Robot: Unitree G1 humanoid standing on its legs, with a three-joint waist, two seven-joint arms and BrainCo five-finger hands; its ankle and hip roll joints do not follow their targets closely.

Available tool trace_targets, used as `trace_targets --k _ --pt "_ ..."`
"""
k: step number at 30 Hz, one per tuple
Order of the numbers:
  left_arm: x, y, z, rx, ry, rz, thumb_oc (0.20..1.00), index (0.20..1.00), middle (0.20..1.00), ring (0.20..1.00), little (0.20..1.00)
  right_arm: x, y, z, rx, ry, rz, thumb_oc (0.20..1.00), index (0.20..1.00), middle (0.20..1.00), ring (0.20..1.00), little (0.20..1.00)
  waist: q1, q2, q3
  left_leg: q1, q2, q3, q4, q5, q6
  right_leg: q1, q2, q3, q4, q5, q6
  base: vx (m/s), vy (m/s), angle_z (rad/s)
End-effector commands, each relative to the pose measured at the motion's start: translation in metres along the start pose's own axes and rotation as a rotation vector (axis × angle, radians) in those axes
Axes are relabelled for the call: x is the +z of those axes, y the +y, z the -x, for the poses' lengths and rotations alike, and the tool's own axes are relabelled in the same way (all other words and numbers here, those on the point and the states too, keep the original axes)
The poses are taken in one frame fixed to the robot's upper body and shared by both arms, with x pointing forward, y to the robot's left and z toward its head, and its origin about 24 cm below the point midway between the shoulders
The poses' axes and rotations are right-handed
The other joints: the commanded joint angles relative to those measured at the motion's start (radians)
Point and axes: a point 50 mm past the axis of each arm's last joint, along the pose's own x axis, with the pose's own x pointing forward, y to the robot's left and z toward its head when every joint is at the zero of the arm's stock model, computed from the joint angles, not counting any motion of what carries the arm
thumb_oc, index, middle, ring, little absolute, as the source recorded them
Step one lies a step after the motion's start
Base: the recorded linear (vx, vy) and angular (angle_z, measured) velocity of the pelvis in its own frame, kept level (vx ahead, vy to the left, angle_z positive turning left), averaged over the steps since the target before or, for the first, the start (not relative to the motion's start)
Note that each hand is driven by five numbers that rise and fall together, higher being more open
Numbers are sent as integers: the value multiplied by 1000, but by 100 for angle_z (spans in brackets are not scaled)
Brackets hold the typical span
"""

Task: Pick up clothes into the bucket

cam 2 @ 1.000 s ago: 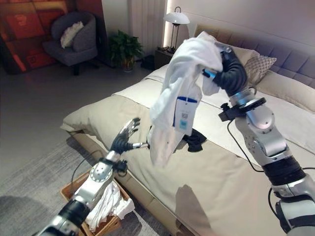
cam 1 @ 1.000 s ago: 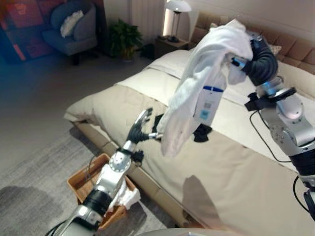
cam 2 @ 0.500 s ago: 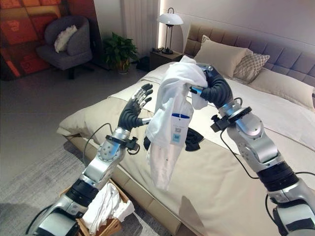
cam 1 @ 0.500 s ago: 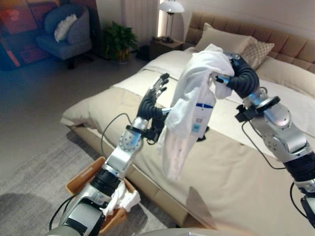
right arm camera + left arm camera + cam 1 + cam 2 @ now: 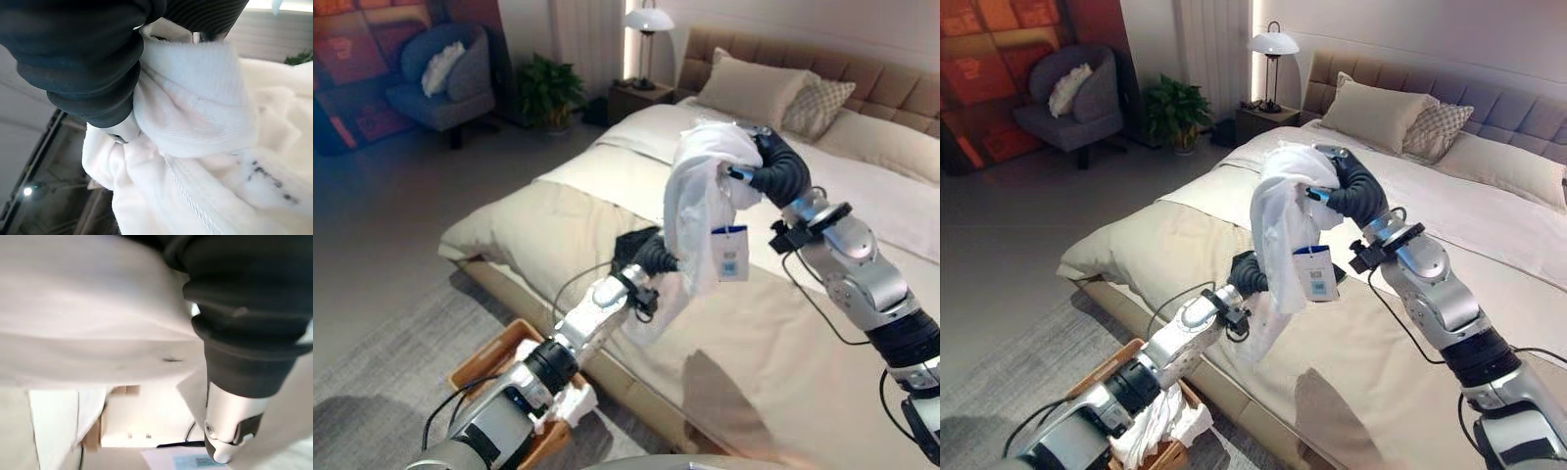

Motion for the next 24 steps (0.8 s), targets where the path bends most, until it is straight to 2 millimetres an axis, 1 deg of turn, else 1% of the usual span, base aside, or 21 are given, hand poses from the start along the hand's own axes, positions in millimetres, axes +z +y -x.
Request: trace_targets --k 1,2,3,5,7,9,10,11,12,14,19,22,23,24 --pt "6 -6 -19 -47 11 -70 1000 1000 1000 1000 1000 31 10 -13 34 -184 -32 200 200 200 200 200 16 -30 -33 -36 13 -61 97 -38 -22 -30 -24 4 71 59 53 0 0 0" --pt "-2 -5 -23 -20 46 -112 1000 1000 1000 1000 1000 33 13 -14 44 -194 -30 200 200 200 200 200 14 -31 -34 -36 13 -60 96 -38 -22 -31 -24 2 73 58 53 0 0 0" --pt "-2 -5 -23 -20 45 -112 1000 1000 1000 1000 1000 33 13 -14 44 -194 -29 200 200 200 200 200 14 -31 -34 -36 13 -60 96 -38 -22 -31 -24 2 73 58 53 0 0 0" --pt "-2 -2 -29 25 53 -227 1000 1000 1000 1000 1000 38 15 -15 55 -216 -18 200 200 200 200 200 14 -34 -33 -38 13 -60 95 -37 -21 -32 -23 1 75 58 53 0 0 0" --pt "-1 -3 -31 26 45 -243 1000 1000 1000 1000 1000 41 15 -15 55 -227 -14 200 200 200 200 200 14 -35 -33 -39 13 -60 94 -37 -20 -33 -22 2 75 58 54 0 0 0" --pt "5 -4 -34 50 7 -227 1000 1000 1000 1000 1000 43 14 -16 50 -249 -22 200 200 200 200 200 13 -37 -34 -40 12 -59 91 -35 -20 -36 -23 4 75 59 56 0 0 0" --pt "5 -4 -34 50 7 -227 432 432 432 432 432 43 14 -16 50 -249 -22 200 200 200 200 200 13 -37 -34 -40 12 -59 91 -35 -20 -36 -23 4 75 59 56 0 0 0" --pt "12 -6 -34 36 -32 -230 200 200 200 200 200 45 13 -16 46 -260 -20 200 200 200 200 200 13 -39 -34 -40 12 -57 89 -36 -19 -37 -23 4 74 60 57 0 0 0" --pt "12 -6 -34 36 -32 -230 200 200 200 200 200 45 13 -16 46 -260 -20 200 200 200 200 200 14 -39 -34 -40 12 -56 89 -36 -19 -37 -23 4 74 61 57 0 0 0" --pt "18 -6 -31 36 -74 -228 200 200 200 200 200 45 10 -14 31 -264 -10 200 200 200 200 200 16 -42 -33 -39 12 -55 88 -36 -19 -37 -22 6 73 61 57 0 -3 -2" --pt "21 -2 -27 58 -102 -214 200 200 200 200 200 43 7 -11 10 -256 2 200 200 200 200 200 19 -45 -32 -39 11 -57 88 -35 -19 -34 -24 5 72 61 57 0 0 -1" --pt "26 8 -18 103 -138 -203 200 200 200 200 200 38 0 -3 -30 -236 9 200 200 200 200 200 23 -46 -29 -42 10 -60 89 -36 -19 -33 -25 2 72 60 57 0 0 0" --pt "31 15 -12 131 -163 -202 200 200 200 200 200 36 -5 3 -60 -227 11 200 200 200 200 200 27 -46 -28 -43 11 -62 88 -35 -19 -32 -25 0 71 59 57 0 0 0" --pt "30 15 -12 131 -162 -202 200 200 200 200 200 36 -5 3 -60 -227 11 200 200 200 200 200 27 -46 -28 -42 11 -62 88 -35 -19 -32 -25 0 71 59 57 0 0 0"
